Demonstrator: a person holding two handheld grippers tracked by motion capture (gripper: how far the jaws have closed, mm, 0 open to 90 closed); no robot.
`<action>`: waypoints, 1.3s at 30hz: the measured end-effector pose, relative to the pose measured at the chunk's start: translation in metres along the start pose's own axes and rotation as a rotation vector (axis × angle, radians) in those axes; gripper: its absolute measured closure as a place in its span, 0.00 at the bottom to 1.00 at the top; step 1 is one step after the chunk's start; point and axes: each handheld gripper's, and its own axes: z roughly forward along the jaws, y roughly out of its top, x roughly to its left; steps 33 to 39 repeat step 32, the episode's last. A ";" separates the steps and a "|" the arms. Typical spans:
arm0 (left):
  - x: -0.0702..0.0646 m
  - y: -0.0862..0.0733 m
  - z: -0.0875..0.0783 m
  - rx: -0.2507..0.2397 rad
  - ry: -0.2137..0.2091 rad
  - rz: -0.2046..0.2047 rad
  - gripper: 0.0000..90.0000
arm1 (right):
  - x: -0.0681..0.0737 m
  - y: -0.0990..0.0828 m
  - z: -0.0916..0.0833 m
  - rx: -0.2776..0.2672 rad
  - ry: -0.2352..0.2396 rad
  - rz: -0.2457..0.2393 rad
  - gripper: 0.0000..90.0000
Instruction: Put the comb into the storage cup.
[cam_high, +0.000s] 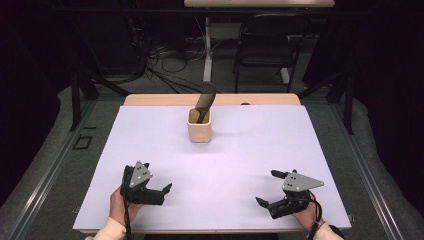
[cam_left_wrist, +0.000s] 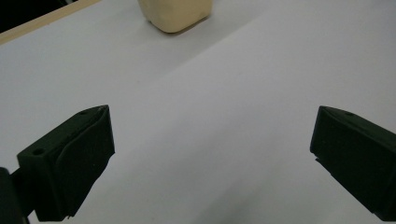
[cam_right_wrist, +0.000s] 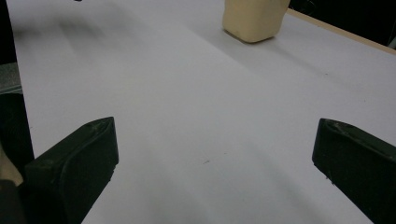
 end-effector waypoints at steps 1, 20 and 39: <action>0.000 -0.001 -0.001 0.003 0.004 -0.004 0.00 | 0.000 0.000 0.000 0.000 0.000 0.000 0.00; -0.006 -0.018 -0.016 -0.005 0.036 0.008 0.00 | 0.000 0.000 0.000 0.002 0.001 0.001 0.00; -0.004 -0.019 -0.015 0.003 0.026 0.002 0.00 | 0.000 0.000 0.000 0.002 -0.004 -0.004 0.00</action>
